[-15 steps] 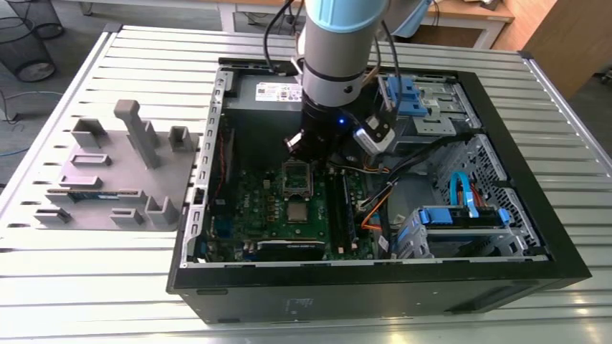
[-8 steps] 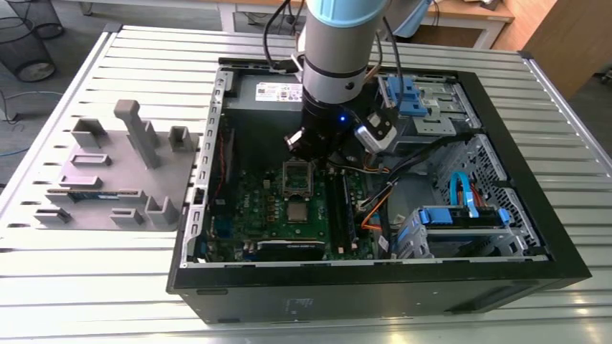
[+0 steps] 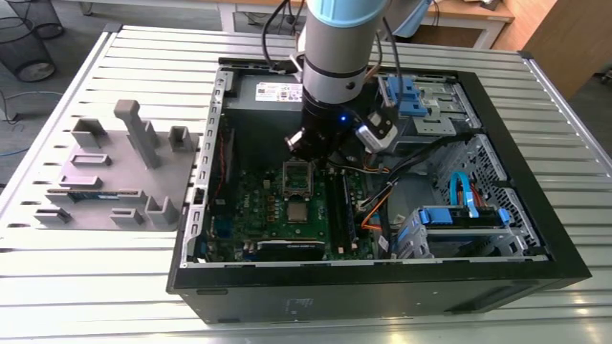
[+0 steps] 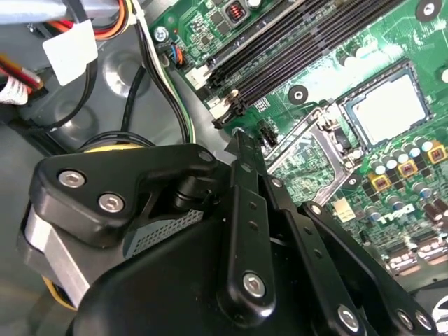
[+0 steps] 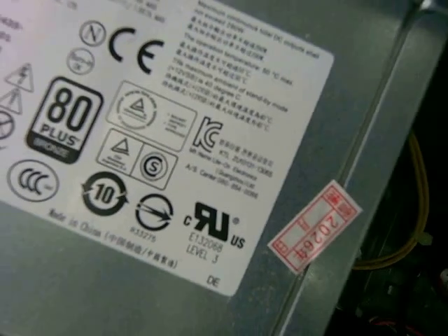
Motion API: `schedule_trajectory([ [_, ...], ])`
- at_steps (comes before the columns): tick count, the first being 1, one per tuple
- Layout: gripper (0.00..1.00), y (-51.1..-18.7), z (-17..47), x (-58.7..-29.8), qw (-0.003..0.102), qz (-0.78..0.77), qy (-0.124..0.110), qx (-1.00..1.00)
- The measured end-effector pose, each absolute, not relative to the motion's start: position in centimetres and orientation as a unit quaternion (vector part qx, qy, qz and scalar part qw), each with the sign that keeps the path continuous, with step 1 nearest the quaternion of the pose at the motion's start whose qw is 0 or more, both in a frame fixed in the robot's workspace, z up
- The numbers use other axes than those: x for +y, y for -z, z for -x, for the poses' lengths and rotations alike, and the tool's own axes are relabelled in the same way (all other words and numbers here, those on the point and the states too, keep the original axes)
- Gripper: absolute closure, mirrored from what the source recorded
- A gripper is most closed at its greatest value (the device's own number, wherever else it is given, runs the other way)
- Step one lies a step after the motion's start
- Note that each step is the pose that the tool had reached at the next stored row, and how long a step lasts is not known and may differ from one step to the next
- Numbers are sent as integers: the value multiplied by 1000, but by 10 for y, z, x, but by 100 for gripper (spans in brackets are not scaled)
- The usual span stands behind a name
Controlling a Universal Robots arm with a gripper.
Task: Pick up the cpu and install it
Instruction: 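Close the cpu cover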
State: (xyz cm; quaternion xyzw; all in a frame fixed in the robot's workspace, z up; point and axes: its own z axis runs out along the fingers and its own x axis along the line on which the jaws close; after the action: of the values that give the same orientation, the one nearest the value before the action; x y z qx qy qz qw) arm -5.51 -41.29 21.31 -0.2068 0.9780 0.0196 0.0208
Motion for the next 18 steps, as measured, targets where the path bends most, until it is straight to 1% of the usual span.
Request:
schedule_trajectory([
  [18, 89, -219, 55, -413, 21, 232, -20, 972],
])
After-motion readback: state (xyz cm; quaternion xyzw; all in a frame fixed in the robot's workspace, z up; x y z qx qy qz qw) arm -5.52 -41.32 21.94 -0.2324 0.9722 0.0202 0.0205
